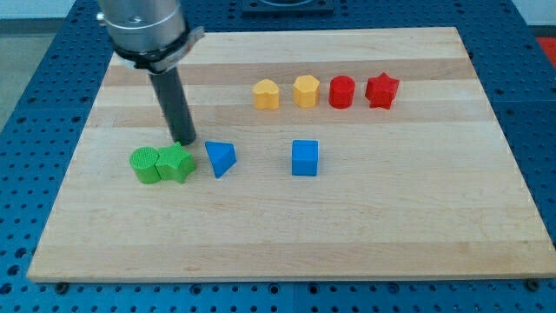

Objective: Push the green circle along with green star right a bit

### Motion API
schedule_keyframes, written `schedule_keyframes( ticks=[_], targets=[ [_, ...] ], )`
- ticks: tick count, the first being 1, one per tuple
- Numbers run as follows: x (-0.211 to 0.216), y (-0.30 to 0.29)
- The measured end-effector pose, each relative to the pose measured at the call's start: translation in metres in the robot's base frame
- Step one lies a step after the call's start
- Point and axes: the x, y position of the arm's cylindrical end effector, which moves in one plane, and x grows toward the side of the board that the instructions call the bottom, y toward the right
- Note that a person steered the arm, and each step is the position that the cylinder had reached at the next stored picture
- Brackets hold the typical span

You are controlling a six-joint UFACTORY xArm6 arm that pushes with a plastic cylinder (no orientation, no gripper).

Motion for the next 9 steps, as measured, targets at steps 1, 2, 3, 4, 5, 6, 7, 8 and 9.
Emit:
schedule_keyframes(
  ticks=[1, 2, 3, 4, 5, 6, 7, 8, 9],
  targets=[
    [0.001, -0.003],
    [0.003, -0.004],
    [0.005, -0.026],
    [0.005, -0.056],
    [0.013, -0.072],
    [0.027, -0.081],
    [0.042, -0.091],
    [0.059, -0.092],
    [0.06, -0.092]
  ],
)
